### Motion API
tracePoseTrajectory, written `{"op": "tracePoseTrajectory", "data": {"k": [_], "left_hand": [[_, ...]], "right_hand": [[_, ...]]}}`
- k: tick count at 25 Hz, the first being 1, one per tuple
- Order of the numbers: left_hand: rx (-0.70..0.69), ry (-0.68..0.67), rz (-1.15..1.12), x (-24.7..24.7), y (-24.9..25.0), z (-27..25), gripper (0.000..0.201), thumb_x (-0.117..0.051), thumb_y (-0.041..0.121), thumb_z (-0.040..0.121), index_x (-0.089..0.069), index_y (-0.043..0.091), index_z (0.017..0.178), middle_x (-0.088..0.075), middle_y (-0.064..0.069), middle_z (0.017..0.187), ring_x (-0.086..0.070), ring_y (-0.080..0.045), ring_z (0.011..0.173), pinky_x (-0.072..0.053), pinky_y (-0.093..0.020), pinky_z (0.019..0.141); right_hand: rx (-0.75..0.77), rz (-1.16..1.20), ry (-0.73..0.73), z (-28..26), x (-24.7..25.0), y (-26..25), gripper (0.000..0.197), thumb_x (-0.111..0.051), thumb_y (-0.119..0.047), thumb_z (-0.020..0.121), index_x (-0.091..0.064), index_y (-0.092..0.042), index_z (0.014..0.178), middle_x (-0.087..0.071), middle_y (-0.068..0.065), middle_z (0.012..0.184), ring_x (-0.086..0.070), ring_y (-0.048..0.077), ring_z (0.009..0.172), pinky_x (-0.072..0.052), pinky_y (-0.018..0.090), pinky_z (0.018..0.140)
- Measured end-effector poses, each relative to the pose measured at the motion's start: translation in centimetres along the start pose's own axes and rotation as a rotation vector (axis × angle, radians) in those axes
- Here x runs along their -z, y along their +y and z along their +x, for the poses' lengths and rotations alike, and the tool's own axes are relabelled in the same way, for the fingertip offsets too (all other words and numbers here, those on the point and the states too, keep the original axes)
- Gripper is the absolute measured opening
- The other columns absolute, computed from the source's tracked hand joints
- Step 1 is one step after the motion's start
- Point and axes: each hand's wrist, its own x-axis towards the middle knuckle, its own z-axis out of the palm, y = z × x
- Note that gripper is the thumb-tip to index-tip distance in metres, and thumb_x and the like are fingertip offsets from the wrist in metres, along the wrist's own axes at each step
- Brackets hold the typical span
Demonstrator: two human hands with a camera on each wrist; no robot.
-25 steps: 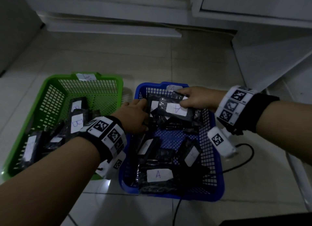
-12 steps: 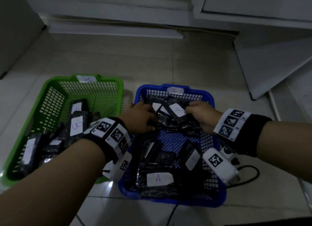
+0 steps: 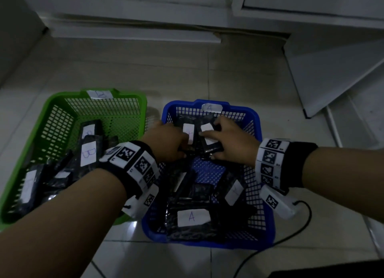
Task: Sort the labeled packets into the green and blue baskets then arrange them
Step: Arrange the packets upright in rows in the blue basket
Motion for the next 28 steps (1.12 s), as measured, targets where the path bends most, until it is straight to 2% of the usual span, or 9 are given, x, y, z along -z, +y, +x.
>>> {"op": "tracePoseTrajectory", "data": {"k": [3,7,11,12,14,16,19,23,28], "left_hand": [[0.012,-0.068,0.095,0.1,0.7,-0.9,0.054,-0.046,0.067,0.082,-0.050,0.024,0.114,-0.067,0.000,0.101,-0.061,-0.024,0.098,-0.029,-0.045,0.104],[-0.044,-0.173,0.164,-1.3,1.9,-1.2,0.084,-0.040,0.079,0.076,-0.028,0.026,0.139,-0.069,-0.001,0.105,-0.061,-0.025,0.104,-0.022,-0.048,0.106],[-0.048,-0.243,0.175,-1.5,1.9,-1.1,0.098,-0.032,0.087,0.071,-0.011,0.029,0.147,-0.066,-0.006,0.115,-0.057,-0.028,0.111,-0.022,-0.048,0.105],[-0.067,-0.264,0.200,-1.5,2.0,-1.2,0.095,-0.030,0.087,0.071,-0.012,0.033,0.146,-0.062,-0.007,0.123,-0.055,-0.028,0.114,-0.022,-0.048,0.105],[-0.099,-0.296,0.226,-1.8,1.9,-1.3,0.086,-0.026,0.087,0.072,-0.017,0.040,0.144,-0.053,-0.003,0.136,-0.049,-0.027,0.121,-0.022,-0.049,0.104],[-0.103,-0.311,0.236,-2.0,2.1,-1.2,0.082,-0.025,0.086,0.073,-0.022,0.042,0.142,-0.046,0.000,0.142,-0.044,-0.027,0.125,-0.021,-0.050,0.103],[-0.104,-0.277,0.246,-2.2,2.5,-1.0,0.079,-0.030,0.083,0.075,-0.033,0.037,0.138,-0.041,-0.001,0.141,-0.040,-0.025,0.127,-0.023,-0.048,0.103],[-0.129,-0.152,0.189,-2.3,2.0,-1.3,0.069,-0.039,0.076,0.078,-0.040,0.035,0.134,-0.034,-0.001,0.142,-0.034,-0.024,0.130,-0.026,-0.047,0.104],[-0.229,-0.158,0.073,-2.8,1.5,-1.5,0.046,-0.043,0.058,0.088,-0.038,0.052,0.133,-0.022,0.002,0.149,-0.025,-0.023,0.134,-0.025,-0.047,0.106]], "right_hand": [[-0.052,0.056,0.092,0.0,0.3,0.2,0.058,-0.073,-0.029,0.078,-0.050,-0.018,0.130,-0.036,0.011,0.125,-0.048,0.025,0.110,-0.033,0.015,0.086],[-0.191,0.046,0.053,-1.0,-0.1,0.2,0.054,-0.068,-0.027,0.082,-0.044,-0.011,0.128,-0.038,0.013,0.125,-0.050,0.026,0.103,-0.035,0.021,0.076],[0.037,0.066,0.137,-2.7,-0.2,0.2,0.038,-0.061,-0.010,0.082,-0.056,-0.013,0.120,-0.046,0.008,0.115,-0.051,0.025,0.102,-0.044,0.029,0.080],[0.116,0.055,0.005,-3.2,-0.3,0.2,0.041,-0.060,-0.008,0.080,-0.057,-0.016,0.120,-0.048,0.007,0.116,-0.051,0.025,0.106,-0.045,0.032,0.084],[0.224,-0.168,-0.447,-4.3,-1.1,0.0,0.058,-0.064,-0.020,0.081,-0.045,-0.022,0.136,-0.045,0.003,0.132,-0.040,0.024,0.122,-0.039,0.035,0.099],[0.303,-0.437,-0.617,-5.0,-2.3,0.3,0.071,-0.066,-0.035,0.082,-0.034,-0.022,0.144,-0.038,0.003,0.142,-0.034,0.024,0.128,-0.031,0.035,0.104],[0.286,-0.432,-0.448,-5.0,-3.0,0.4,0.058,-0.062,-0.043,0.085,-0.045,-0.015,0.133,-0.044,0.007,0.131,-0.042,0.025,0.116,-0.036,0.035,0.091],[-0.013,-0.042,-0.293,-3.8,-1.8,0.3,0.047,-0.064,-0.034,0.086,-0.050,-0.009,0.124,-0.048,0.011,0.118,-0.051,0.027,0.108,-0.044,0.034,0.084],[-0.034,-0.062,-0.222,-3.9,-2.1,0.0,0.036,-0.055,-0.025,0.093,-0.053,-0.009,0.125,-0.060,0.011,0.119,-0.057,0.025,0.106,-0.047,0.033,0.082]]}}
